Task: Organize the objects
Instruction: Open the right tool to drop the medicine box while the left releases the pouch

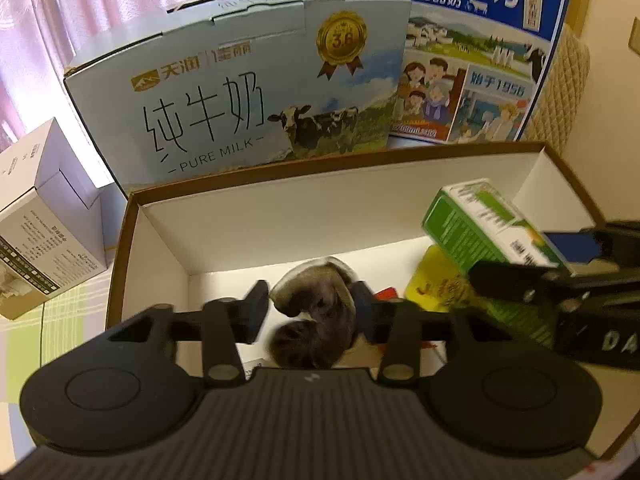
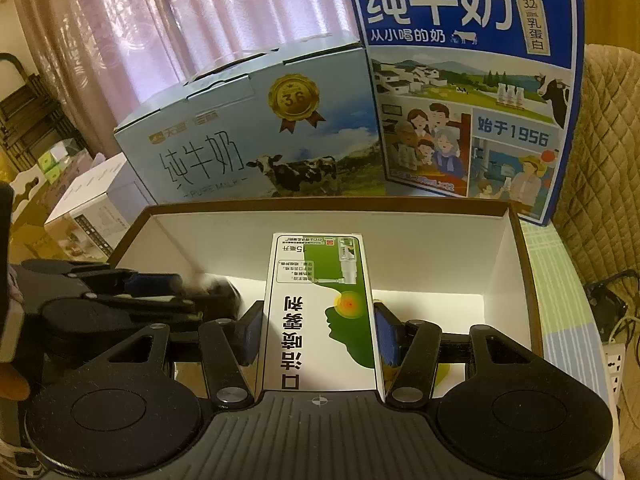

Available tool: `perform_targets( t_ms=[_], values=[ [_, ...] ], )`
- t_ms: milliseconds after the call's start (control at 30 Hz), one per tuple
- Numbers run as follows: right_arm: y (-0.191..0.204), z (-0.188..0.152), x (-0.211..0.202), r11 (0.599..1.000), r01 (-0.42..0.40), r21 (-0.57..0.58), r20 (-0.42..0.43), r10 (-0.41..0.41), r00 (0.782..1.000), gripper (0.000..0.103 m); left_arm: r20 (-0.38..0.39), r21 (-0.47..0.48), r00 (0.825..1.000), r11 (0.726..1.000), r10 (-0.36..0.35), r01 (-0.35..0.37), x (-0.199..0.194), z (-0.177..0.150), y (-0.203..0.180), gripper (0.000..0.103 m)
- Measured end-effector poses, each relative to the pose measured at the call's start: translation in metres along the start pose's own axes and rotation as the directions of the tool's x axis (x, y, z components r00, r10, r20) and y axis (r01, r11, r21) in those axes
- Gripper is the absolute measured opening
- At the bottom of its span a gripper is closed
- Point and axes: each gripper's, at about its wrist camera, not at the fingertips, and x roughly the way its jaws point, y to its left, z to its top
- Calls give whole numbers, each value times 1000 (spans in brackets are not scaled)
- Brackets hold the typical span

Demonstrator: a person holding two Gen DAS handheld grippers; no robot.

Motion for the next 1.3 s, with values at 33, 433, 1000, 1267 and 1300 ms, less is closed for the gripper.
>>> perform_targets(
  t_ms=[33, 433, 1000, 1267, 1300],
  values=[
    [0, 0, 0, 1000, 1, 2, 0, -1, 1000, 52, -5, 5, 1000, 1000, 9, -9, 2, -1, 0, 50],
    [2, 2, 9, 1000, -2, 16, -10, 3, 1000, 53, -17, -10, 999, 1000, 27, -27, 5, -9, 16, 61],
    [1, 4, -7, 999, 26, 42, 30, -27, 999, 62, -10, -25, 1000, 1000, -1, 0, -19, -24, 16, 79],
    [3, -12, -29, 999, 42, 27, 7, -42, 999, 68, 6, -26, 1000, 1000, -16, 16, -37, -29, 11, 82],
    [3, -14, -34, 999, 34, 22, 8, -35, 999, 68, 9, -29, 1000, 999, -16, 16, -40, -29, 11, 83]
  ],
)
